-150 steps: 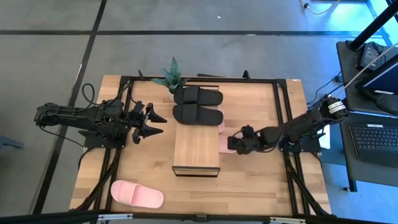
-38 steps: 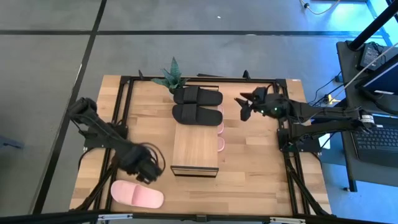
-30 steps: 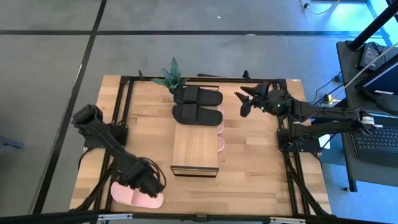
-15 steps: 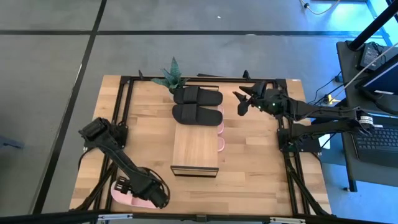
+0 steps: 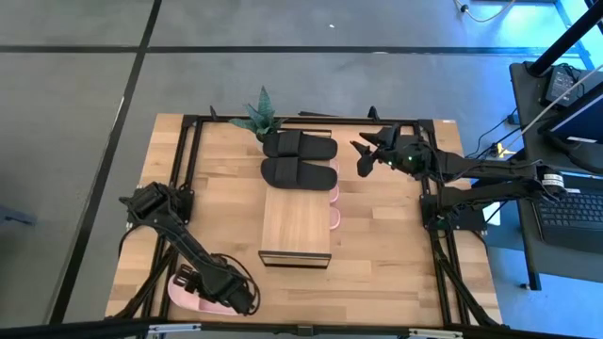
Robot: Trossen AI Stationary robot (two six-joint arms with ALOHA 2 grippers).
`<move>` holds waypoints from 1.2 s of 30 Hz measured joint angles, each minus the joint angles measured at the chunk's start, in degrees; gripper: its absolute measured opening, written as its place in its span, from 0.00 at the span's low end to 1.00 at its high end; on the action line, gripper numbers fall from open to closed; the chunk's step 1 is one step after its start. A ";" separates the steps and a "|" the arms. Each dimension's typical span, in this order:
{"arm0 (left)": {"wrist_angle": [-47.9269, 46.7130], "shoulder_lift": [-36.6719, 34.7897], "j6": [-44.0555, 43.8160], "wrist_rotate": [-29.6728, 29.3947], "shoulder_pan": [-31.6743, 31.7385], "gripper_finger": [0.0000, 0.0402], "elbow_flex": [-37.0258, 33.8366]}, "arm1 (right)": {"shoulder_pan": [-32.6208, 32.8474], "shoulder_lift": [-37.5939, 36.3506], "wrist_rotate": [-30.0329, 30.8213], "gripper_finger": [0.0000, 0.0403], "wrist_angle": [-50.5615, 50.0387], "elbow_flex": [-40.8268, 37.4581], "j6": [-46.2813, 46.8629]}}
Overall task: Pick and place slides into the shelf
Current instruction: Put the pink slide under the shelf
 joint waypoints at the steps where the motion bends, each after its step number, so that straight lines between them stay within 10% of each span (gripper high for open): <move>1: 0.02 0.00 0.14 -0.02 0.00 0.33 -0.09 | 0.00 -0.02 0.00 0.45 0.00 0.00 0.00; 9: -0.01 -0.02 4.57 -0.83 0.10 0.03 -0.14 | 0.00 -0.02 0.02 0.45 -0.02 0.00 -0.09; 28: 6.03 -24.94 11.24 -4.71 4.04 0.01 4.88 | 0.00 -0.04 0.04 0.45 0.11 0.02 -0.07; 36: 17.82 -35.69 26.29 -25.69 6.91 0.00 7.13 | 0.00 -0.04 0.03 0.45 0.13 0.00 1.66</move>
